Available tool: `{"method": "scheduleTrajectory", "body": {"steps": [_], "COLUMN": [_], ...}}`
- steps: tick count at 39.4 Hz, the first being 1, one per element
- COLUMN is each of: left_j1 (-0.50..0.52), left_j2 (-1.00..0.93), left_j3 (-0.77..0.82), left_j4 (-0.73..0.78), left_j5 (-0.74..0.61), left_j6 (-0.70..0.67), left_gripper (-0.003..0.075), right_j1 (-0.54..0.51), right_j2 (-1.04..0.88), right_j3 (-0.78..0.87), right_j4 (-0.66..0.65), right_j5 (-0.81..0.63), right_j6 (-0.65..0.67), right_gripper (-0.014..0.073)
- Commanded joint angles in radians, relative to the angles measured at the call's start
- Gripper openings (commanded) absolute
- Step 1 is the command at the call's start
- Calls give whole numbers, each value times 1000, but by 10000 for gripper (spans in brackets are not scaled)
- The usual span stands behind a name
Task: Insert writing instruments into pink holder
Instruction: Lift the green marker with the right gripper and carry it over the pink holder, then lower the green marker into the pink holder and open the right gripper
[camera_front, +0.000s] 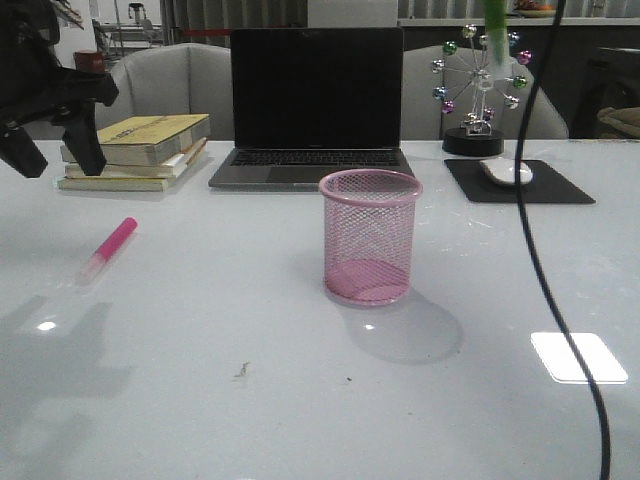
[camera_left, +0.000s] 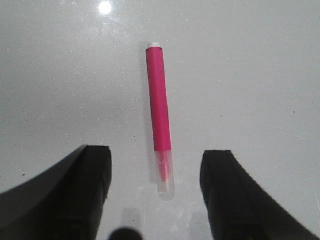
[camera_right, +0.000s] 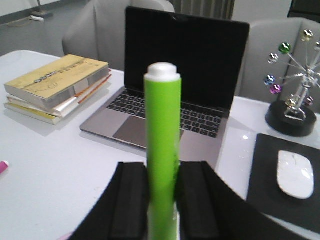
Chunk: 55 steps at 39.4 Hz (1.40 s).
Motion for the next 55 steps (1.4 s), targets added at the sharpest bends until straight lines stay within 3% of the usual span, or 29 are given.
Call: {"method": "scheduleTrajectory", "body": {"steps": [1, 26, 42, 55], "left_j1": [-5, -5, -5, -5], "left_j2": [-50, -50, -42, -18], "left_j3": [-35, -35, -35, -35], "left_j4": [-7, -5, -5, -5], "left_j5": [-33, -39, -56, -44], "left_j6": [-1, -1, -1, -1], "left_gripper": [456, 456, 456, 456], "right_j1": [32, 112, 112, 114], "right_j2": [-8, 174, 274, 329], "right_j3": [-26, -26, -26, -26], "right_j4": [-19, -32, -203, -208], "right_j5": [-136, -304, -478, -634], "right_j6": [-5, -4, -4, 78], "right_gripper": [57, 57, 57, 57]}}
